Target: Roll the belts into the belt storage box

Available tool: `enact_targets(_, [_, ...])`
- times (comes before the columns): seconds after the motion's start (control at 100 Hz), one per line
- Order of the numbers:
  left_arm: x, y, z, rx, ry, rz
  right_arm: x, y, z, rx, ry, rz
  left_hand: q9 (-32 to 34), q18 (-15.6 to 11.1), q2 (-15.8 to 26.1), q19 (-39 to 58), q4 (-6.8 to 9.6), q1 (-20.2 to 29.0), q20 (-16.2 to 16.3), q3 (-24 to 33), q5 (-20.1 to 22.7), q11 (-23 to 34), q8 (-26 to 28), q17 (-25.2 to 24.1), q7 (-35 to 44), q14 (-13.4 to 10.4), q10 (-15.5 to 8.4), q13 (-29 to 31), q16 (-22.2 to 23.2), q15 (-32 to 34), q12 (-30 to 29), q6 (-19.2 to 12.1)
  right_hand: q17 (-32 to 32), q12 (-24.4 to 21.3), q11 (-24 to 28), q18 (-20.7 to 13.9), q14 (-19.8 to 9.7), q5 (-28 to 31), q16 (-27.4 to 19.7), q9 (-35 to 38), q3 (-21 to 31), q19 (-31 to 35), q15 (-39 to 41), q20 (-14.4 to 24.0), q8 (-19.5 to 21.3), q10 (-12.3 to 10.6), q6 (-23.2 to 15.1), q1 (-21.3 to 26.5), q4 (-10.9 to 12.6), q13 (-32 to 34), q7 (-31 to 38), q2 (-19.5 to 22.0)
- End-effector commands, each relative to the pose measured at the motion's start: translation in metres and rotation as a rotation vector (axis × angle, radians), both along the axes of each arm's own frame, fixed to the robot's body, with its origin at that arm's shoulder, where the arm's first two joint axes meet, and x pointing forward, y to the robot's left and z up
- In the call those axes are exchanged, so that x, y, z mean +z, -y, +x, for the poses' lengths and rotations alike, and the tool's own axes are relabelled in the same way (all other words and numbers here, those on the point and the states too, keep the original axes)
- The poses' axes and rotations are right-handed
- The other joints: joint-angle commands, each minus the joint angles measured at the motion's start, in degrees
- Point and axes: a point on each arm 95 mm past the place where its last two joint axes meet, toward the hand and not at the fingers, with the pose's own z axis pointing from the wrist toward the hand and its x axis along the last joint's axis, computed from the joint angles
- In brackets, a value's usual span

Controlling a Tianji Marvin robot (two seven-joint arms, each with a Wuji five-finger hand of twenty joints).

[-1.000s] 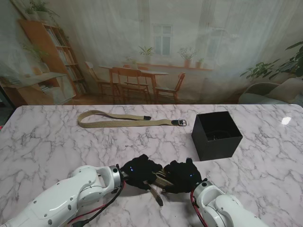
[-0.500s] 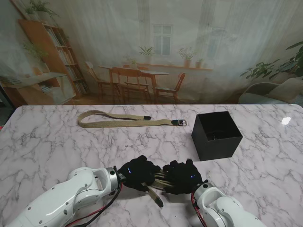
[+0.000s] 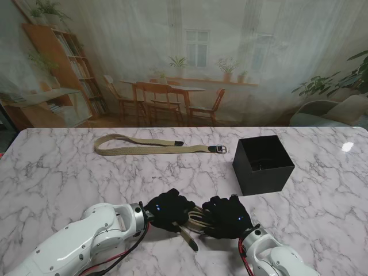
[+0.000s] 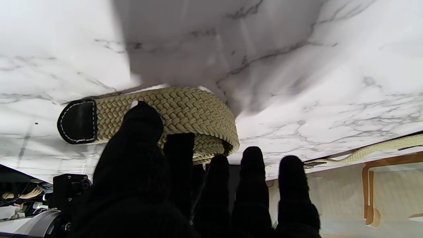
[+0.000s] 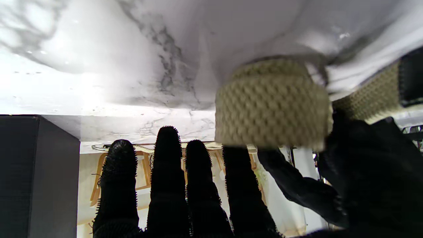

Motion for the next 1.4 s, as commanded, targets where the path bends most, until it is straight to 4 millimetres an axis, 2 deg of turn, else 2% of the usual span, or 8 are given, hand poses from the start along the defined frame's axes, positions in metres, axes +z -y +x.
enact_targets(0.0, [0.000,0.001,0.001,0.000,0.000,0.016,0.006,-0.007,-0.005,0.003,-0.008,0.029,1.1,0.5,1.9,0.2,-0.63,-0.4,0.7,-0.8,0.9,-0.2,0.0,-1.0,2.4,0.1,0.6,-0.4,0.3,-0.4,0.7,1.3,0.2,-0.4,-0.7,-1.1,-0.6,1.3,-0.7,1.1,-1.4,1.3,-0.9,0.8,-1.2,-0.2,0.4,-0.7,1.5,-0.6,-0.1,2.5])
enact_targets(0.21, [0.000,0.001,0.001,0.002,0.002,0.019,0.006,-0.008,-0.007,0.023,-0.018,0.023,1.3,0.5,2.0,0.2,-0.63,-0.2,0.8,-0.8,0.6,-0.2,-0.6,-1.0,3.0,0.0,0.5,-0.3,0.3,-0.4,0.8,1.3,-1.4,-1.1,-1.7,-0.6,-0.8,4.3,-1.6,0.9,-3.4,-0.1,-2.6,0.0,-0.8,-0.7,-5.9,-1.5,1.5,-1.9,2.4,3.2])
enact_targets(0.39, [0.000,0.002,0.002,0.004,0.012,0.017,0.010,-0.011,-0.010,-0.002,-0.004,0.063,1.4,0.5,2.5,0.2,-0.65,-0.5,0.8,-0.9,0.6,-0.2,-0.7,-1.0,3.4,0.1,0.5,-0.3,0.4,-0.4,0.8,1.5,-3.2,-1.6,-2.5,-0.4,-0.1,-2.3,-2.6,-1.8,-5.1,-1.7,-4.4,-0.6,-2.9,0.6,0.3,-2.8,1.5,-3.7,-1.2,3.6])
enact_targets(0.57, [0.000,0.005,0.003,0.014,0.023,0.009,0.013,-0.017,-0.018,-0.043,-0.050,0.040,1.8,0.7,2.9,0.4,-0.67,-0.7,1.0,-1.0,0.7,0.1,-0.5,-1.1,4.1,0.2,0.5,-0.3,0.5,-0.3,1.0,2.4,-6.9,-7.0,-11.4,1.4,4.5,-9.0,-8.7,-8.0,-8.1,-8.3,-13.7,-3.0,-10.5,5.5,8.9,-10.0,0.6,-7.5,-12.5,2.7])
enact_targets(0.69, [0.000,0.008,0.003,0.014,0.025,0.002,0.012,-0.023,-0.024,-0.072,-0.082,0.027,2.0,0.6,3.3,0.6,-0.67,-1.0,1.1,-1.1,0.8,0.3,-0.3,-1.1,4.7,0.2,0.6,-0.2,0.6,-0.2,1.2,2.8,-8.1,-8.4,-14.5,1.5,6.4,-10.2,-10.6,-10.5,-9.4,-11.1,-16.7,-4.1,-12.1,6.7,10.0,-12.5,0.4,-8.9,-15.7,1.5])
enact_targets(0.9, [0.000,0.011,0.003,0.018,0.027,0.004,0.008,-0.033,-0.026,-0.103,-0.097,-0.054,1.9,0.7,3.5,0.9,-0.64,-1.0,1.2,-1.1,0.6,0.4,-0.4,-1.0,5.1,0.3,0.6,-0.2,0.7,0.0,1.4,3.1,-9.0,-9.3,-16.4,2.0,8.7,-10.9,-12.4,-13.5,-4.5,-14.3,-19.8,-5.1,-12.4,6.9,10.2,-15.1,0.0,-11.1,-19.8,-2.6])
enact_targets(1.04, [0.000,0.011,0.003,0.020,0.029,0.005,0.006,-0.038,-0.024,-0.147,-0.100,-0.111,2.0,0.7,3.6,1.0,-0.70,-1.0,1.3,-1.2,0.7,0.5,-0.5,-1.0,5.3,0.3,0.6,-0.2,0.7,0.0,1.5,3.4,-9.6,-10.7,-19.1,2.6,9.6,-10.7,-14.0,-15.8,-2.1,-17.1,-21.3,-7.0,-11.9,10.0,11.4,-16.7,-0.7,-11.7,-23.3,-4.2])
enact_targets(1.39, [-0.001,0.011,0.003,0.021,0.020,0.005,-0.004,-0.047,-0.018,-0.181,-0.103,-0.181,2.2,1.1,3.5,0.8,-0.71,-0.9,1.2,-1.2,0.7,0.3,-0.5,-1.3,5.6,0.3,0.5,-0.1,0.7,-0.1,1.6,3.3,-12.4,-13.5,-25.7,10.5,11.6,-10.1,-17.2,-16.0,-1.6,-23.1,-23.8,-15.6,-8.6,11.6,12.0,-16.9,-1.1,-14.1,-28.7,-4.3])
